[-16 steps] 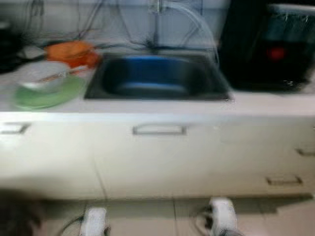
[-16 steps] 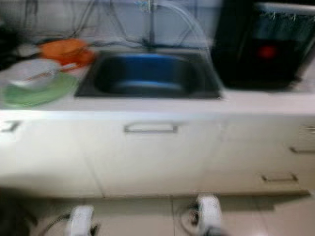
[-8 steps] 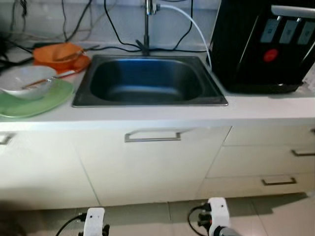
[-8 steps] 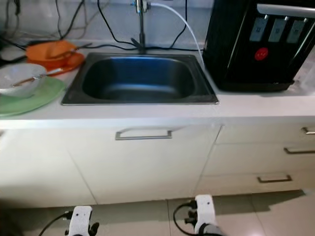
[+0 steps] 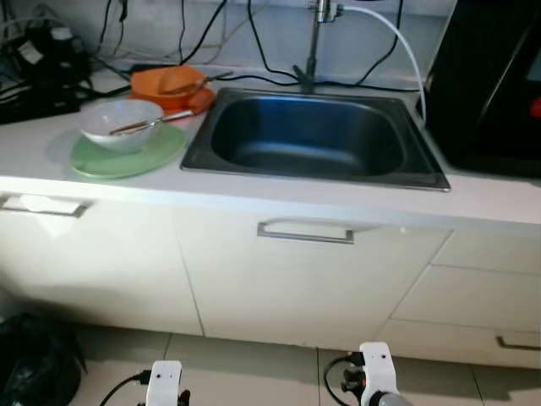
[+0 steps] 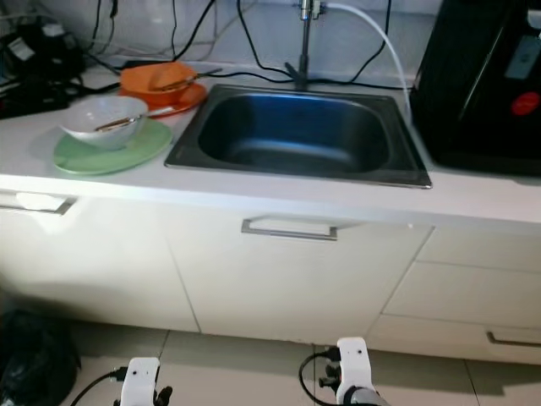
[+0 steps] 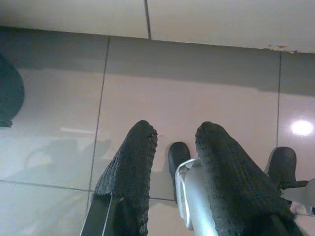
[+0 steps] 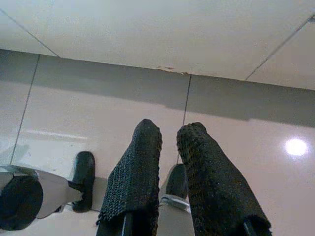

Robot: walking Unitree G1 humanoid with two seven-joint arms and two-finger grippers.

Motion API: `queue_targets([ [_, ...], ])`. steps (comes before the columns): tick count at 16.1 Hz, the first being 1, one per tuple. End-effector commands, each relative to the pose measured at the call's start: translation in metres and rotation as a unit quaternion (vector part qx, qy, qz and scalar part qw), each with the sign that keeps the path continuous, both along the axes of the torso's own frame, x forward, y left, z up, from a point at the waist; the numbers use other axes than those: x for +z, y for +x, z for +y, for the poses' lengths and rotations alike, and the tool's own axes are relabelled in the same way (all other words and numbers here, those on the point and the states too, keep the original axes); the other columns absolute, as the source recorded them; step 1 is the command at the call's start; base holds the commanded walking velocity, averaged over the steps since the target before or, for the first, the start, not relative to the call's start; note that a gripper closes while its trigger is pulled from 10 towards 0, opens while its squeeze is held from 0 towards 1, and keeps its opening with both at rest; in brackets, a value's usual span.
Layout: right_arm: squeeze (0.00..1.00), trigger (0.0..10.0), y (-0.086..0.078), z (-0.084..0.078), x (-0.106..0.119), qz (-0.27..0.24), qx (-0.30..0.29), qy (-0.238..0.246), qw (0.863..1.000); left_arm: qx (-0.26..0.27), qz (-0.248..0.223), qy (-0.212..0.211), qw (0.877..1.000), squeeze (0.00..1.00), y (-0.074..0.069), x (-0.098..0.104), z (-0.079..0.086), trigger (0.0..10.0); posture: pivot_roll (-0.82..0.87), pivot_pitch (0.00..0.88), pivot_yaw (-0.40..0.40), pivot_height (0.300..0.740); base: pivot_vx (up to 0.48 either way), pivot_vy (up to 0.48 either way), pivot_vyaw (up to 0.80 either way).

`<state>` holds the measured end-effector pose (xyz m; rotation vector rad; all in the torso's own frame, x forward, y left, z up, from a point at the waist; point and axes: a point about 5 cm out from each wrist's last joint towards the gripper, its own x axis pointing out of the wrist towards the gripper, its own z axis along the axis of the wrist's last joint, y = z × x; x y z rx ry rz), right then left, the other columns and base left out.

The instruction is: Kitchen organization

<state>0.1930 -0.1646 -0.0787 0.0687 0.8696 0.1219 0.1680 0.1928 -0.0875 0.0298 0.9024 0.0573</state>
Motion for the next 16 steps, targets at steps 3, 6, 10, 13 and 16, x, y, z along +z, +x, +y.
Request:
queue_targets([
  [3, 0.0, 10.0, 0.0, -0.004, 0.0, 0.0, -0.003, -0.002, 1.0, -0.01, -0.004, 0.004, 1.0, 0.0, 0.003, 0.001, -0.003, 10.0, 0.07, 0.016, -0.008, 0.74, 0.0, 0.0, 0.0],
  [6, 0.0, 10.0, 0.006, -0.009, 0.006, -0.037, -0.012, -0.009, 0.999, 0.01, -0.065, 0.004, 0.998, 0.0, 0.016, 0.011, 0.0, 10.0, 0.08, 0.019, -0.005, 0.74, 0.0, 0.0, 0.0],
  [10, 0.0, 10.0, 0.017, -0.023, 0.021, -0.129, -0.043, -0.025, 0.99, 0.03, -0.173, 0.046, 0.983, 0.0, 0.025, 0.028, 0.01, 10.0, 0.07, 0.038, -0.003, 0.74, 0.0, 0.0, 0.0],
  [13, 0.0, 10.0, 0.027, -0.028, 0.037, -0.207, -0.033, -0.036, 0.977, 0.003, -0.272, 0.073, 0.96, 0.0, 0.037, 0.051, 0.011, 10.0, 0.07, 0.054, -0.008, 0.74, 0.0, 0.0, 0.0],
  [16, 0.0, 10.0, 0.033, -0.036, 0.055, -0.291, -0.05, -0.046, 0.954, -0.015, -0.352, 0.1, 0.93, 0.0, 0.044, 0.076, 0.014, 10.0, 0.07, 0.068, -0.009, 0.74, 0.0, 0.0, 0.0],
])
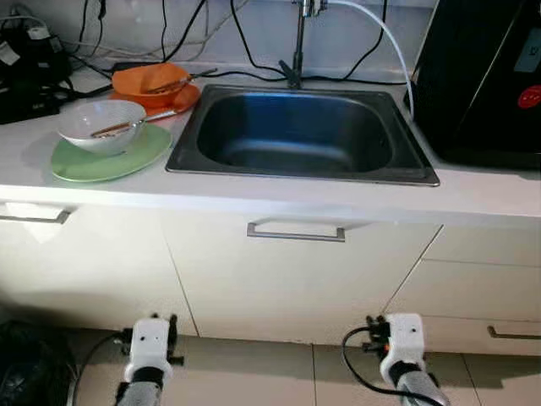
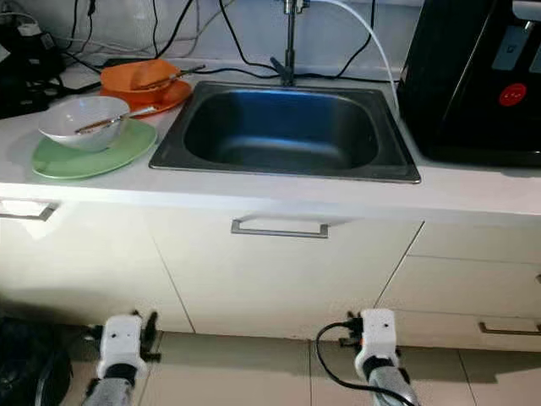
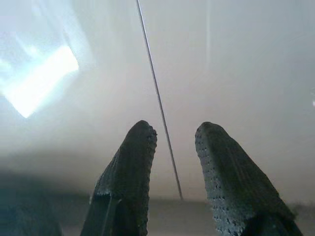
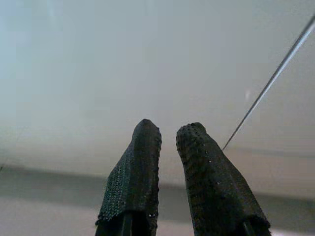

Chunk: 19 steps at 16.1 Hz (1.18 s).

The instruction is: Kitchen organization

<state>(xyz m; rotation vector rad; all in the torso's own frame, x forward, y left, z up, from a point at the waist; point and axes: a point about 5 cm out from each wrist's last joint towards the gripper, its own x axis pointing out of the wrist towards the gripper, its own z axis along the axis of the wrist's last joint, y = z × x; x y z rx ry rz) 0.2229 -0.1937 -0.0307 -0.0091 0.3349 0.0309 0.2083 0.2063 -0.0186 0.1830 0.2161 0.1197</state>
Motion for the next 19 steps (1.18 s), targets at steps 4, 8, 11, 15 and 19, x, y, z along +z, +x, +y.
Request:
queue_targets([
  [4, 0.0, 10.0, 0.026, -0.006, 0.053, -0.161, -0.026, -0.002, 0.987, -0.022, -0.125, 0.018, 0.992, 0.0, 0.022, 0.05, -0.009, 10.0, 0.05, 0.074, -0.01, 0.74, 0.0, 0.0, 0.0],
  [8, 0.0, 10.0, 0.054, 0.004, 0.101, -0.251, -0.015, 0.008, 0.968, -0.04, -0.197, 0.011, 0.979, 0.0, 0.046, 0.087, -0.017, 10.0, 0.05, 0.061, -0.011, 0.74, 0.0, 0.0, 0.0],
  [11, 0.0, 10.0, 0.061, 0.007, 0.126, -0.289, -0.017, 0.021, 0.957, -0.065, -0.252, 0.015, 0.965, 0.0, 0.056, 0.122, -0.025, 10.0, 0.05, 0.055, -0.009, 0.74, 0.0, 0.0, 0.0],
  [15, 0.0, 10.0, 0.069, 0.008, 0.155, -0.325, -0.028, 0.034, 0.945, -0.059, -0.283, 0.027, 0.957, 0.0, 0.067, 0.157, -0.026, 10.0, 0.06, 0.048, -0.008, 0.74, 0.0, 0.0, 0.0],
  [19, 0.0, 10.0, 0.087, 0.021, 0.168, -0.321, -0.013, 0.048, 0.946, -0.07, -0.272, 0.01, 0.96, 0.0, 0.084, 0.175, -0.033, 10.0, 0.07, 0.033, -0.008, 0.74, 0.0, 0.0, 0.0],
])
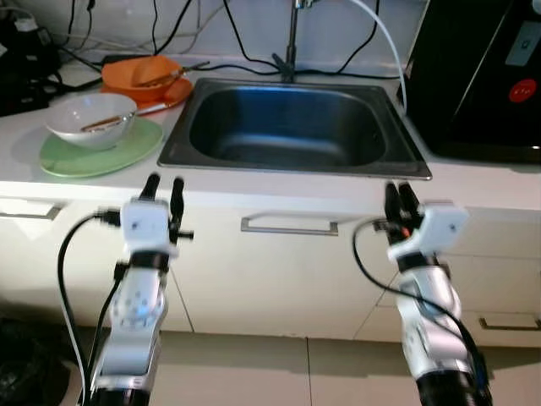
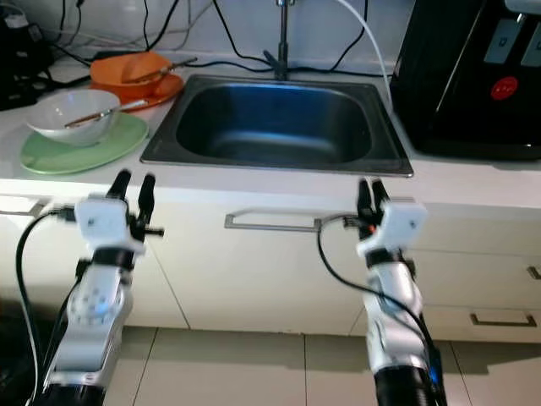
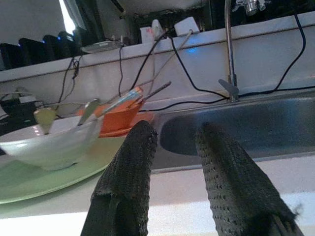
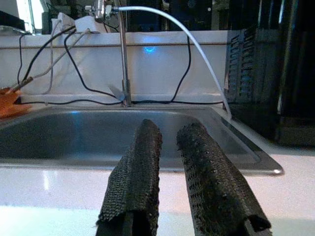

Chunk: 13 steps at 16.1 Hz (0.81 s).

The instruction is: Kitchen organization

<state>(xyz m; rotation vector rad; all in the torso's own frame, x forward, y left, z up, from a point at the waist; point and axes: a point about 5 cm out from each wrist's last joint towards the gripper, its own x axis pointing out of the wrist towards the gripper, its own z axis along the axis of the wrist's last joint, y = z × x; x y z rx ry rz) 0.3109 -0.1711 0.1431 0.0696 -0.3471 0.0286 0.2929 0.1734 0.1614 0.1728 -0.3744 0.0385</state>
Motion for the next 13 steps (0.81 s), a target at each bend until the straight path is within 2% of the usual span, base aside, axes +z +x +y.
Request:
queue_targets([
  [1, 0.0, 10.0, 0.005, 0.003, -0.007, 0.03, 0.0, 0.005, 1.0, -0.005, 0.027, -0.018, 0.999, 0.0, 0.007, -0.005, -0.001, 10.0, 0.07, 0.027, -0.006, 0.74, 0.0, 0.0, 0.0],
  [4, 0.0, 10.0, 0.017, 0.014, -0.007, 0.051, 0.01, 0.005, 0.999, -0.018, 0.044, -0.026, 0.999, 0.0, 0.02, -0.007, -0.007, 10.0, 0.07, 0.011, -0.004, 0.74, 0.0, 0.0, 0.0],
  [6, 0.0, 10.0, 0.025, 0.021, -0.002, 0.05, 0.008, 0.01, 0.999, -0.031, 0.05, -0.044, 0.997, 0.0, 0.029, -0.005, -0.018, 10.0, 0.07, 0.0, -0.005, 0.74, 0.0, 0.0, 0.0],
  [7, 0.0, 10.0, 0.028, 0.022, -0.001, 0.053, 0.009, 0.01, 0.999, -0.033, 0.056, -0.039, 0.997, 0.0, 0.032, -0.006, -0.022, 10.0, 0.07, 0.0, -0.006, 0.74, 0.0, 0.0, 0.0],
  [12, 0.0, 10.0, 0.034, 0.024, 0.0, 0.057, 0.015, 0.006, 0.998, -0.047, 0.058, -0.043, 0.996, 0.0, 0.036, -0.007, -0.03, 10.0, 0.07, 0.0, -0.007, 0.74, 0.0, 0.0, 0.0],
  [13, 0.0, 10.0, 0.034, 0.024, 0.0, 0.058, 0.014, 0.007, 0.998, -0.046, 0.059, -0.045, 0.996, 0.0, 0.035, -0.007, -0.029, 10.0, 0.07, 0.0, -0.005, 0.74, 0.0, 0.349, 0.0],
])
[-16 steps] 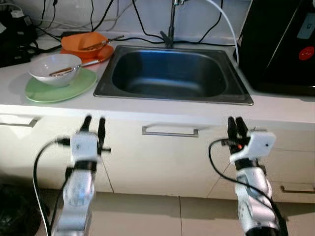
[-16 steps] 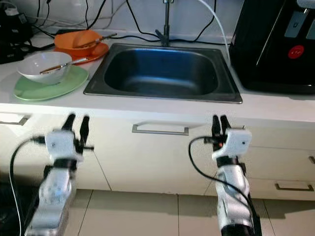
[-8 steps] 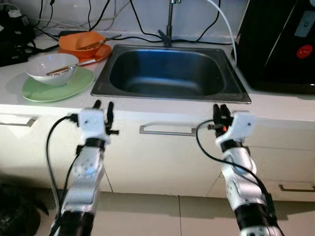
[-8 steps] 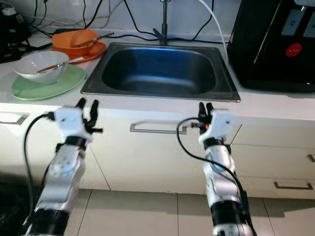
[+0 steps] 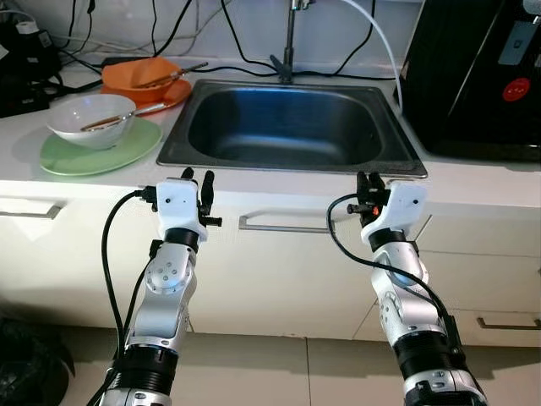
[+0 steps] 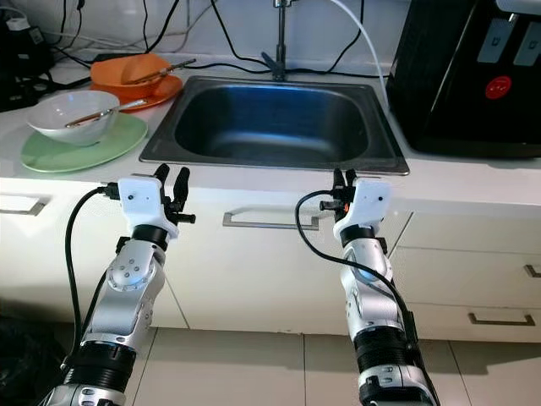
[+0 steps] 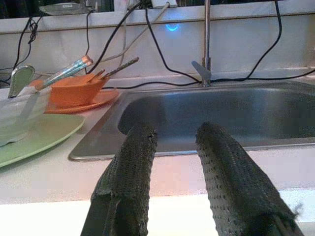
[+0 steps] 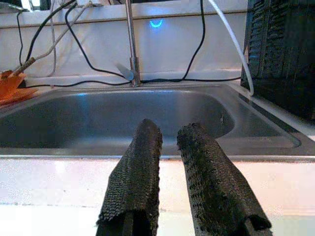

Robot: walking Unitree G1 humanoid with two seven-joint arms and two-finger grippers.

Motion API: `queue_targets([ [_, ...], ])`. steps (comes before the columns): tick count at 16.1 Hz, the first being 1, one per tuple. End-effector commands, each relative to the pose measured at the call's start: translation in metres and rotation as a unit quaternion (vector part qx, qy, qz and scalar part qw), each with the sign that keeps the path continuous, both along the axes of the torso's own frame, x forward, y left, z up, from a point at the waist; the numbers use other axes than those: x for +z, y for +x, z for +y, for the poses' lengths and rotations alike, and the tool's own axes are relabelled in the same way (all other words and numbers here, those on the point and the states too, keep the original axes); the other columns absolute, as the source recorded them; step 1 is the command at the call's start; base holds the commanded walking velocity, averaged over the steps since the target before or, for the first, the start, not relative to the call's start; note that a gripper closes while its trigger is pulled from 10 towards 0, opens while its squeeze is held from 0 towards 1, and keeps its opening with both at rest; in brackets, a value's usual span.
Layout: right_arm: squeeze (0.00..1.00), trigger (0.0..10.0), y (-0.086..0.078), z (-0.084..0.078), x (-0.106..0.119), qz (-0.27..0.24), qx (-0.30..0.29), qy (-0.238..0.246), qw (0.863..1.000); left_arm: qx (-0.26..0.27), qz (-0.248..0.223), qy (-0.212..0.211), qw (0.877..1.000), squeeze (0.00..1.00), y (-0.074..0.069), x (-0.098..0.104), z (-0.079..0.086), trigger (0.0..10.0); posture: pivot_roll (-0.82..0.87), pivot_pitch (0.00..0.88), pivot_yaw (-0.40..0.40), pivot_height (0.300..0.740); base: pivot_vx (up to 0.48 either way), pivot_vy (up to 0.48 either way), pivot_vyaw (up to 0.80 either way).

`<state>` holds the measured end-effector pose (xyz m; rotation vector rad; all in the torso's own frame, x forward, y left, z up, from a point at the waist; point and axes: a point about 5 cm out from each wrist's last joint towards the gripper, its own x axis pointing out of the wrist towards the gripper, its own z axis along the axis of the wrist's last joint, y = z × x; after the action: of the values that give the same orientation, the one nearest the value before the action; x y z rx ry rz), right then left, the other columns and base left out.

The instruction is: Kitchen organization

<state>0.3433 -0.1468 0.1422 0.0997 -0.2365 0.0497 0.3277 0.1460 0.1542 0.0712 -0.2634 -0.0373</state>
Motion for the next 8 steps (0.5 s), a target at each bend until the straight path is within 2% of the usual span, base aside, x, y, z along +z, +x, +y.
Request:
queue_targets([
  [1, 0.0, 10.0, 0.0014, -0.0012, -0.0013, 0.006, -0.002, -0.006, 1.0, -0.002, 0.002, -0.001, 1.0, 0.0, 0.0006, -0.0008, -0.0006, 10.0, 0.07, 0.0, -0.006, 0.74, 0.0, 0.371, 0.0],
  [8, 0.0, 10.0, 0.0014, 0.0021, -0.0055, 0.014, 0.006, -0.003, 1.0, 0.002, 0.006, 0.002, 1.0, 0.0, 0.0012, -0.0013, 0.0013, 10.0, 0.07, 0.0, 0.0, 0.74, 0.0, 0.417, 0.0],
])
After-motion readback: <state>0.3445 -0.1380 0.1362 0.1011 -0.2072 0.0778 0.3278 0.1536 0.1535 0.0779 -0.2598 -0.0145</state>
